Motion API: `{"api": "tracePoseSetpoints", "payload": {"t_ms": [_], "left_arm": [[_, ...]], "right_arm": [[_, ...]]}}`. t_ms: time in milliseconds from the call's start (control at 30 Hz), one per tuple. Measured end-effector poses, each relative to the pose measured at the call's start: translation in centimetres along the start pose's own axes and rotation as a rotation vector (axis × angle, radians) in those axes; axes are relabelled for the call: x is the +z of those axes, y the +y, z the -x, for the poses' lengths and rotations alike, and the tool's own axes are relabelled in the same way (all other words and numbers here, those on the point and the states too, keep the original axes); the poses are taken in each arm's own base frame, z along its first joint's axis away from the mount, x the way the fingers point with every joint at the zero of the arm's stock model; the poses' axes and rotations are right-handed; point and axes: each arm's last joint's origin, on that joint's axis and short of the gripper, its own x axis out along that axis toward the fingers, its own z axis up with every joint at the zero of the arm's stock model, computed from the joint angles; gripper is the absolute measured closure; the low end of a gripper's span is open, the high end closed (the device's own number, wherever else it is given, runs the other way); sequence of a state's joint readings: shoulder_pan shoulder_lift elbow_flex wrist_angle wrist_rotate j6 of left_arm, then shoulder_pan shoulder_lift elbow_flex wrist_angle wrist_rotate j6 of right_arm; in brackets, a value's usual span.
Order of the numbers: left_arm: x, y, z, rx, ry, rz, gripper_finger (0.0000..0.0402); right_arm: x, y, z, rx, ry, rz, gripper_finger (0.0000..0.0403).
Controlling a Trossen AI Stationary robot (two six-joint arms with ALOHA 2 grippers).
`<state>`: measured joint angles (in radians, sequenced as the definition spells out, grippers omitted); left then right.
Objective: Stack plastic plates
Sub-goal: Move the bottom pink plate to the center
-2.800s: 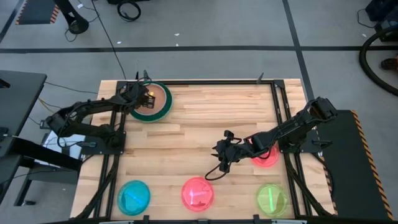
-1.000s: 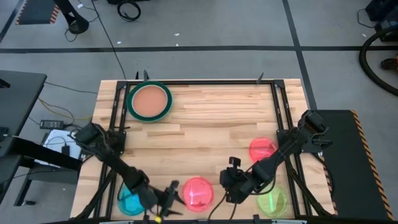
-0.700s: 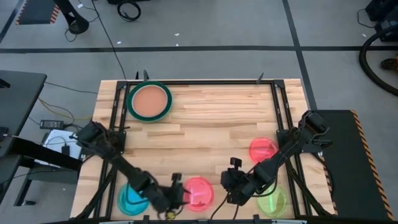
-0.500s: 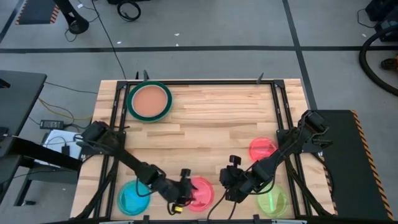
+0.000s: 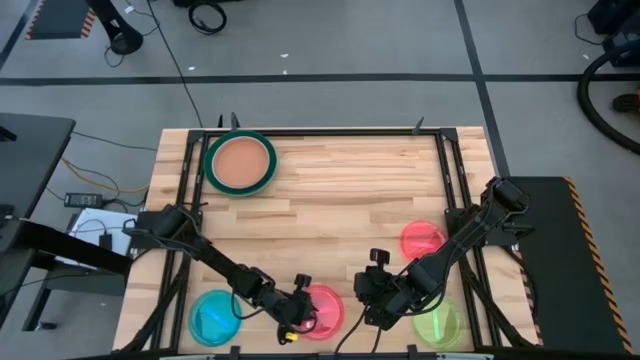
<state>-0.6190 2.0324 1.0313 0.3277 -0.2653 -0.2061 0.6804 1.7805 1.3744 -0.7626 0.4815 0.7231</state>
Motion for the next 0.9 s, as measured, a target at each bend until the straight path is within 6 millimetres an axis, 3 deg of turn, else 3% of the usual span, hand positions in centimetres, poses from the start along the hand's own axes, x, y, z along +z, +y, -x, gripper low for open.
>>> {"api": "tracePoseSetpoints", "payload": {"t_ms": [300,500,900], "left_arm": [[-0.4,2.2,-0.2,0.069,0.103,0.052,0.0393],[-0.3,4.8,-0.6,0.124,0.145,0.025,0.0387],[0.3,13.3,0.9,0.28,0.283,-0.015,0.0391]], "right_arm": [[0.1,0.3,0.4,0.031,0.016,-0.014,0.0265],[-0.2,0.3,0.4,0.058,0.068,-0.03,0.0265],[-1.6,1.9,1.5,0.115,0.09,0.026,0.0265]]}}
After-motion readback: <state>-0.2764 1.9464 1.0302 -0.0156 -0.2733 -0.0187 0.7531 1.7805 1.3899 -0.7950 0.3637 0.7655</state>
